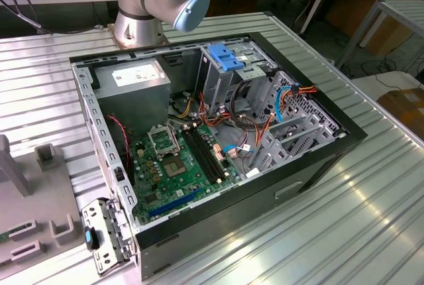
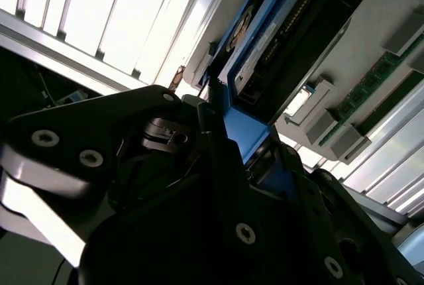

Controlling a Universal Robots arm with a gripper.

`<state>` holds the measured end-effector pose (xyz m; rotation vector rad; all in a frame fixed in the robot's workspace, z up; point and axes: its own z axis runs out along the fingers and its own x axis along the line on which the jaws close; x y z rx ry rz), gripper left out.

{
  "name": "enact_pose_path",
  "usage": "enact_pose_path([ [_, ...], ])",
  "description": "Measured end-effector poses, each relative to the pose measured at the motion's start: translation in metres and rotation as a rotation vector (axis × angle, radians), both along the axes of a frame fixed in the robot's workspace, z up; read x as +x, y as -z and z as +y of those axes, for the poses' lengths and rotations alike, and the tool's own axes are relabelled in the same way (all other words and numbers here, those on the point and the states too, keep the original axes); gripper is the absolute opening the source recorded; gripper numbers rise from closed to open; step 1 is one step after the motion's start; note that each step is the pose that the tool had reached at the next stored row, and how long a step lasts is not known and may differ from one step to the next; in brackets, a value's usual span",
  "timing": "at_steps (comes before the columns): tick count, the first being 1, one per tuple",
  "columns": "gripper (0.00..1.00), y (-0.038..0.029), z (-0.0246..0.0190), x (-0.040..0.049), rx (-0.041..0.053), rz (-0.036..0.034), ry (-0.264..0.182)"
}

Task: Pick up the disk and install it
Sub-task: 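Pick up the disk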

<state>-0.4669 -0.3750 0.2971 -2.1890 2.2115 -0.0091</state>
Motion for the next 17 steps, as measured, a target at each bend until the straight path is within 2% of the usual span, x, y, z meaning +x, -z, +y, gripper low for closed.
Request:
enact_pose_path([
  [2,0.37,-0.0023,0.0,0.0,-0.0001,0.0001,0.0],
  [10,0.37,-0.0184,0.0,0.0,-0.0002,0.0003,0.0],
  [12,0.37,-0.0301,0.0,0.0,-0.0001,0.0002,0.0],
  [17,0.37,-0.043,0.0,0.0,-0.0002,0.0003,0.0],
])
